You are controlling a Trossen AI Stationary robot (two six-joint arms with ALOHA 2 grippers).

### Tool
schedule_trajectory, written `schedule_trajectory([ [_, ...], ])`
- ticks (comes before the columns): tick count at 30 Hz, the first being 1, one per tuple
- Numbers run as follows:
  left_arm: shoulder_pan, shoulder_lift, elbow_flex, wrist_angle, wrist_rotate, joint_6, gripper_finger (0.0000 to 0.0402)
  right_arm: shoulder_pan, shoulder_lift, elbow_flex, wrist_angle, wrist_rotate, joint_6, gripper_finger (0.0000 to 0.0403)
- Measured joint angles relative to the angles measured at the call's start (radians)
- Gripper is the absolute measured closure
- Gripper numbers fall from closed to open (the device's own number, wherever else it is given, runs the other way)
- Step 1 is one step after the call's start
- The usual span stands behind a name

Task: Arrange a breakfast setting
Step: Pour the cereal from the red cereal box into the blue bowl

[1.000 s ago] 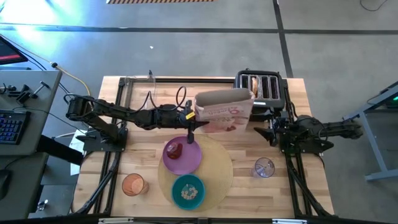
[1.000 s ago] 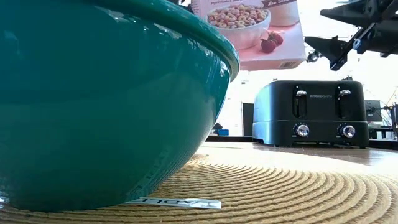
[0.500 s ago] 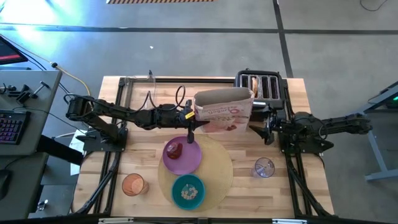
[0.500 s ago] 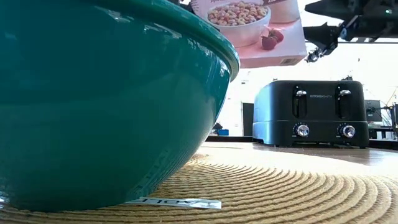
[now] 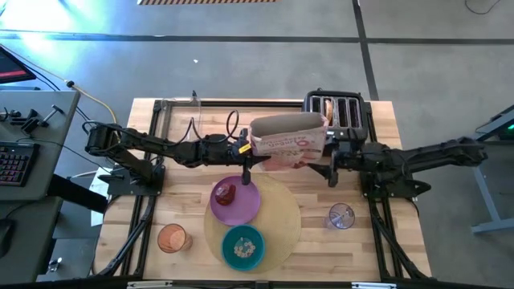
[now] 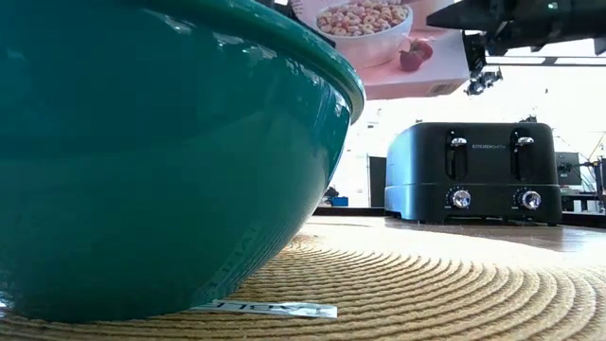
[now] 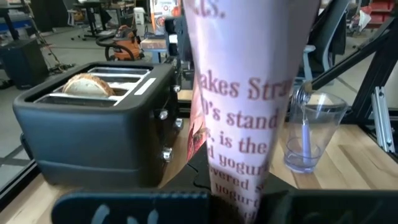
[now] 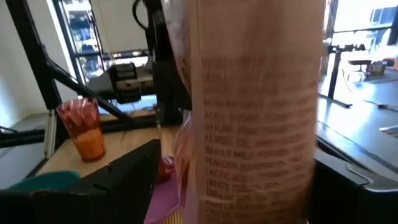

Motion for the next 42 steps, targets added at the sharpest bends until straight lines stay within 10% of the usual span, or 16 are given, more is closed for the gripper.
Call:
schedule_trajectory([
  [12, 0.000, 0.000, -0.001, 0.029, 0.000, 0.000, 0.0401, 0.000, 0.202, 0.154, -0.073, 0.001, -0.017, 0.0109],
  [34, 0.000, 0.000, -0.001, 0.027, 0.004, 0.001, 0.0401, 0.000, 0.154, 0.159, -0.065, -0.010, -0.006, 0.0262],
  [42, -0.001, 0.000, -0.001, 0.050, 0.002, 0.001, 0.0401, 0.004, 0.153, 0.159, -0.072, -0.077, 0.009, 0.0258],
])
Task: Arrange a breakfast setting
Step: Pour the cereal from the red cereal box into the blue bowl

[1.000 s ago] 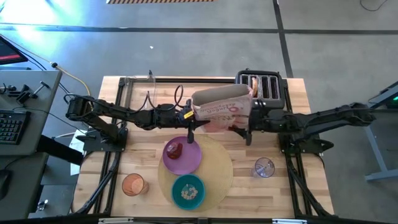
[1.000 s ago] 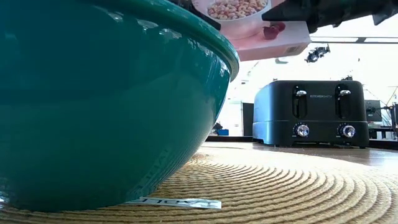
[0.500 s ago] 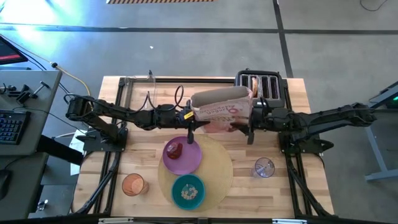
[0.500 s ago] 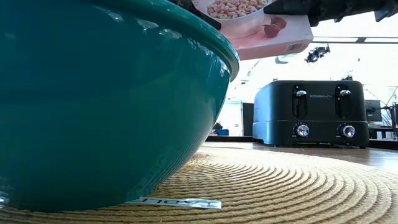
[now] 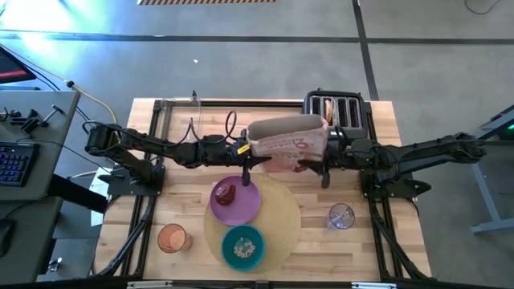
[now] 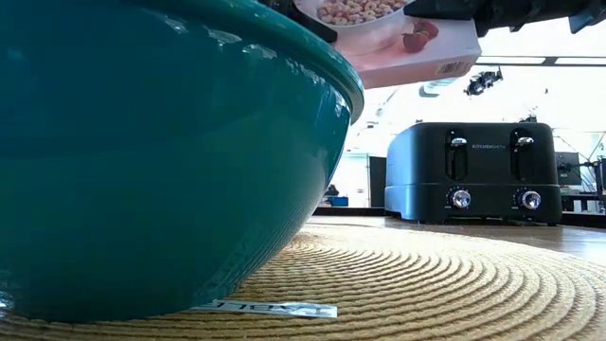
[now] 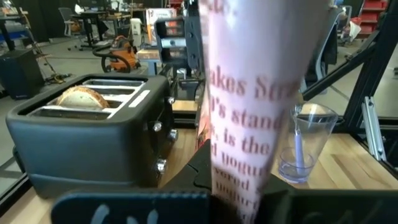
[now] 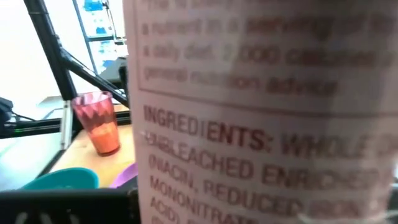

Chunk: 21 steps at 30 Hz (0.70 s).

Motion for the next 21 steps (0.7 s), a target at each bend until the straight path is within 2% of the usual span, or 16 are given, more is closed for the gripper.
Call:
schedule_trajectory([
  [12, 0.001, 0.000, 0.000, 0.061, -0.032, 0.000, 0.0401, 0.000, 0.000, 0.000, -0.057, -0.013, 0.019, 0.0186],
  [21, 0.001, 0.001, 0.000, 0.098, -0.074, 0.031, 0.0401, 0.000, 0.000, 0.000, -0.146, -0.017, 0.099, 0.0174],
])
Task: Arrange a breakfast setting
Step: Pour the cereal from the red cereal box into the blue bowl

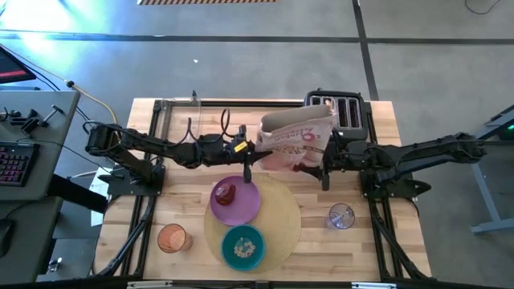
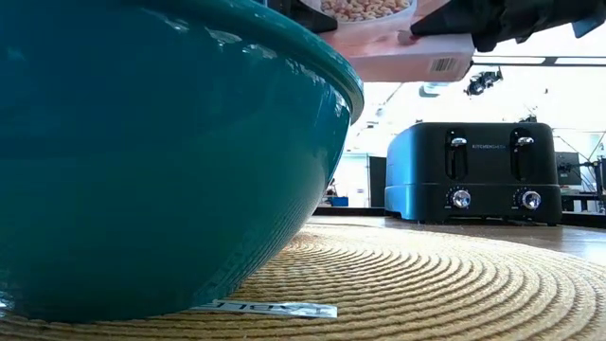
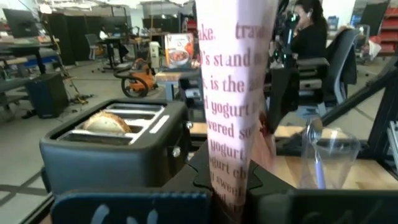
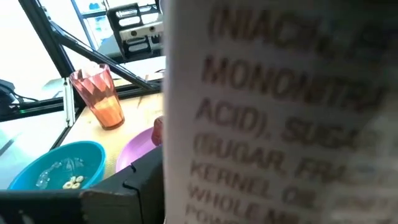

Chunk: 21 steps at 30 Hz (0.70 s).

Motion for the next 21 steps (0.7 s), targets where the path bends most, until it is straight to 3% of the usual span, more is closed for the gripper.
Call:
schedule_trajectory([
  [15, 0.000, 0.000, 0.000, 0.028, -0.010, 0.018, 0.0401, 0.000, 0.000, 0.000, -0.005, -0.046, 0.087, 0.0174],
  [21, 0.001, 0.000, 0.000, 0.034, -0.006, 0.020, 0.0401, 0.001, 0.000, 0.000, -0.006, -0.029, 0.085, 0.0204],
])
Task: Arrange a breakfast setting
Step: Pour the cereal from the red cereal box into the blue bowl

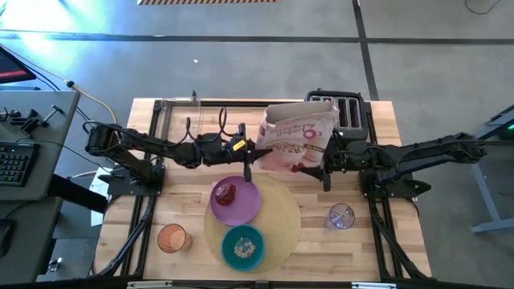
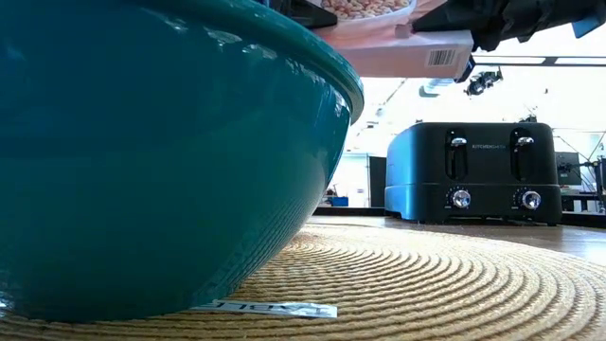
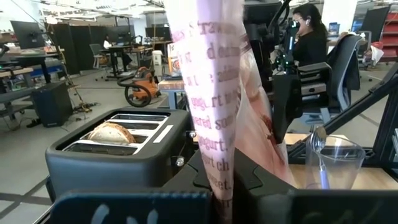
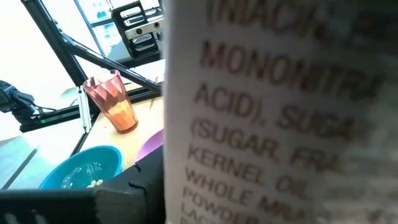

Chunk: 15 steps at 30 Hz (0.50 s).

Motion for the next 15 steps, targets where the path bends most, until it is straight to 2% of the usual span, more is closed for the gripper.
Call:
schedule_trajectory([
  [5, 0.000, 0.000, 0.000, 0.007, 0.001, 0.001, 0.0401, 0.000, 0.000, 0.000, 0.002, 0.004, -0.006, 0.0233],
  [15, 0.000, 0.000, 0.000, 0.008, 0.007, -0.022, 0.0400, 0.001, -0.010, 0.000, 0.004, 0.015, -0.007, 0.0228],
])
